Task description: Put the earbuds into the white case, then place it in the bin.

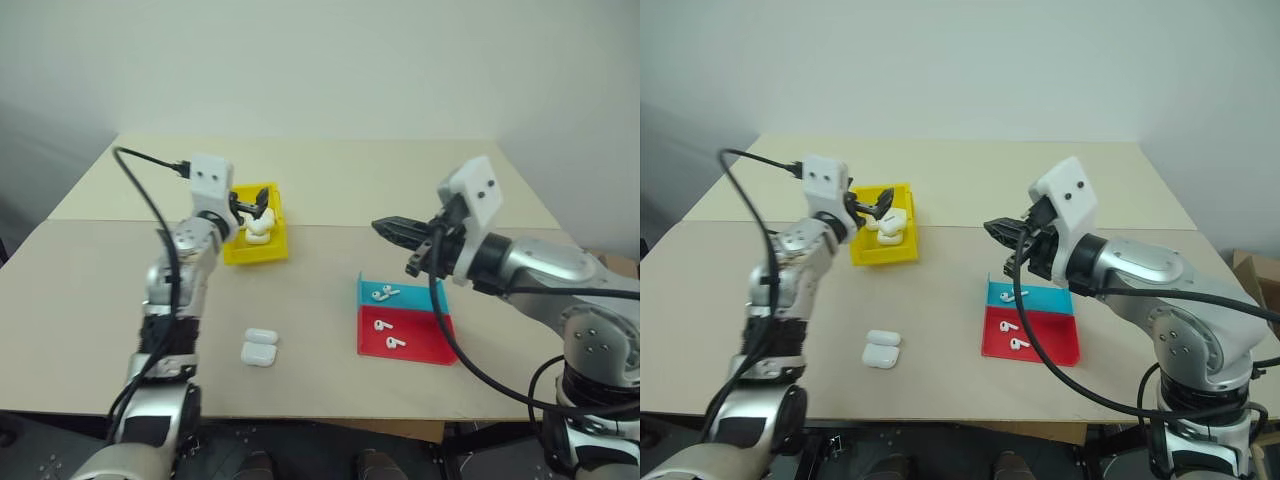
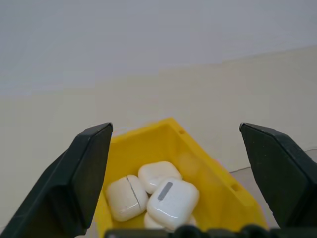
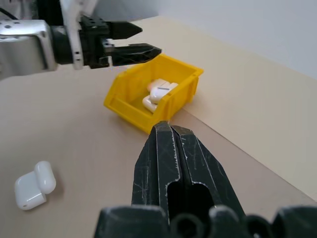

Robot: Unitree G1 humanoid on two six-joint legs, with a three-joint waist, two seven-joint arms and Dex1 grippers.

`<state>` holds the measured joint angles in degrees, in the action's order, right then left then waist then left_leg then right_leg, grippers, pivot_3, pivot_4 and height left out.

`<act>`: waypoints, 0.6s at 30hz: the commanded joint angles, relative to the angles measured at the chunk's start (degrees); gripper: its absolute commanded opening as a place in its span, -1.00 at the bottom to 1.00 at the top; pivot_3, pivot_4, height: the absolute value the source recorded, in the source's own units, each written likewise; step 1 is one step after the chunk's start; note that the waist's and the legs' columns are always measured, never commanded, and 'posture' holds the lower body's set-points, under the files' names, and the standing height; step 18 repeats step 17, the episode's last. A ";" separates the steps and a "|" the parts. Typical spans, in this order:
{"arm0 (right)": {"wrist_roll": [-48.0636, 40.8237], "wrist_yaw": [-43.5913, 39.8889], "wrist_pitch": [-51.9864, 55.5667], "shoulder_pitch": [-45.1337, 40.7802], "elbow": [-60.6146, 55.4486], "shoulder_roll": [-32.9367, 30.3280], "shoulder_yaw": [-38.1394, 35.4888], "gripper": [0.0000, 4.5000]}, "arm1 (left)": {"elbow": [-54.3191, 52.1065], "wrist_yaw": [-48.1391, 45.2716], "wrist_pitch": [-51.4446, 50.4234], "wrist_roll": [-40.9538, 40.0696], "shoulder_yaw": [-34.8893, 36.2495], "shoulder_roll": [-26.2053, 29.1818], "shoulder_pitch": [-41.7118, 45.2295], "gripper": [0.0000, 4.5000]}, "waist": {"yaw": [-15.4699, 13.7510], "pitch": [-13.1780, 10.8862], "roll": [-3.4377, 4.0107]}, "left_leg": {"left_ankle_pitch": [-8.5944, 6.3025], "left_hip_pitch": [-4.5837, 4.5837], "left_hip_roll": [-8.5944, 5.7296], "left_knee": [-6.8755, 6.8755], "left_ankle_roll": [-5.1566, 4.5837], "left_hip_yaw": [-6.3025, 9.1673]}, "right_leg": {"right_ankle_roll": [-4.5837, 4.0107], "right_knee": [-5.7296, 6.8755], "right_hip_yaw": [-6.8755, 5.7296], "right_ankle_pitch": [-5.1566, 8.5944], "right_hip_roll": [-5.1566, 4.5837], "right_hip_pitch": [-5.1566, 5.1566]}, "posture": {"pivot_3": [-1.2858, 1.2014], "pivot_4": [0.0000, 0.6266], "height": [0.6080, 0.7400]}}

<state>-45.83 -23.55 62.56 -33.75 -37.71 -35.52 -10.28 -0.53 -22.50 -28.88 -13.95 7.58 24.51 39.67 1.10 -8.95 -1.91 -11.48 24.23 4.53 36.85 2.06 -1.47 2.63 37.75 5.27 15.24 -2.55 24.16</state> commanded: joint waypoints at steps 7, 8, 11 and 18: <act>6.25 -15.35 -17.10 17.11 1.55 -8.83 -2.28 -1.00 | -28.10 -22.64 -2.71 -21.66 11.82 14.59 -24.34 0.99 | -0.12 -0.01 -0.02 | 0.00 -0.09 0.02 0.04 0.00 -0.04 | -0.01 0.02 0.00 0.00 -0.02 -0.06 | 0.03 -0.52 1.00; 6.24 -16.33 -17.97 18.00 1.71 -9.30 -2.68 -1.00 | -29.21 -23.75 -3.36 -22.99 12.98 16.26 -26.18 0.99 | -0.11 -0.01 -0.02 | 0.00 -0.14 0.02 0.04 0.00 -0.04 | -0.01 0.04 0.01 0.01 -0.02 -0.09 | 0.03 -0.52 1.00; 5.41 -19.34 -19.86 20.12 2.57 -10.23 -4.40 -1.00 | -32.36 -26.40 -5.95 -26.45 16.14 20.77 -31.11 0.99 | -0.01 -0.01 -0.02 | 0.00 -0.20 0.03 0.04 0.00 -0.05 | 0.00 0.03 0.02 0.01 -0.01 -0.13 | 0.03 -0.52 1.00; 3.63 -23.39 -21.59 21.87 2.85 -11.11 -6.52 -1.00 | -34.59 -27.97 -8.63 -30.60 18.96 25.83 -34.55 0.99 | -0.10 -0.01 -0.03 | 0.00 -0.19 0.06 0.03 -0.01 -0.07 | -0.02 0.00 0.03 0.03 0.01 -0.11 | 0.03 -0.52 1.00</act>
